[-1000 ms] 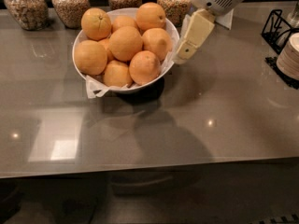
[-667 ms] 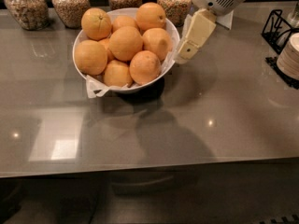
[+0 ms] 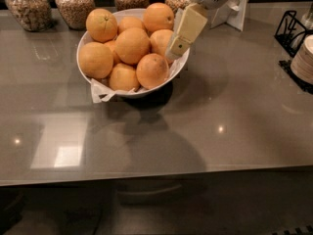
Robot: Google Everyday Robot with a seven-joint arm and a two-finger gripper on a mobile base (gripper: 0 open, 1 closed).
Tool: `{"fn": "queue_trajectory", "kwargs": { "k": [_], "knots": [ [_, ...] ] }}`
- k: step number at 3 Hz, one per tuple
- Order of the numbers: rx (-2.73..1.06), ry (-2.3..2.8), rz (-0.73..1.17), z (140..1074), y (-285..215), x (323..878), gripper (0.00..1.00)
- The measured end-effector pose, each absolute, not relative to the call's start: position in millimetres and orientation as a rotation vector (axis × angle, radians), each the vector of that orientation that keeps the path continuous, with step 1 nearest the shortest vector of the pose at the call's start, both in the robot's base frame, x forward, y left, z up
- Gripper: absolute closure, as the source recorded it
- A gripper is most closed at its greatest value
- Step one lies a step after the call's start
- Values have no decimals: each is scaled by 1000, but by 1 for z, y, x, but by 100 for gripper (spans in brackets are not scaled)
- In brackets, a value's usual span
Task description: Pick orange from white bowl
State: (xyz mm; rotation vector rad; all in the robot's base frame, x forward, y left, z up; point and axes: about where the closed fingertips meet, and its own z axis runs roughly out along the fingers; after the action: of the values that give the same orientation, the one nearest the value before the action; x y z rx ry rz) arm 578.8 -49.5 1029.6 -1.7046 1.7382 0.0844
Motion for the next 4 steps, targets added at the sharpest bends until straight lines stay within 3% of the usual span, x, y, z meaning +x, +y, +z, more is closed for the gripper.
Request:
{"fn": "queue_trajectory", "kwargs": {
  "k": [1, 3, 4],
  "knots": [
    [-1729, 1695, 58, 1037, -19, 595, 0],
    [-1758, 1640, 94, 1030, 28, 617, 36],
    [-1778, 1637, 129, 1017, 42, 621, 35]
  ]
}}
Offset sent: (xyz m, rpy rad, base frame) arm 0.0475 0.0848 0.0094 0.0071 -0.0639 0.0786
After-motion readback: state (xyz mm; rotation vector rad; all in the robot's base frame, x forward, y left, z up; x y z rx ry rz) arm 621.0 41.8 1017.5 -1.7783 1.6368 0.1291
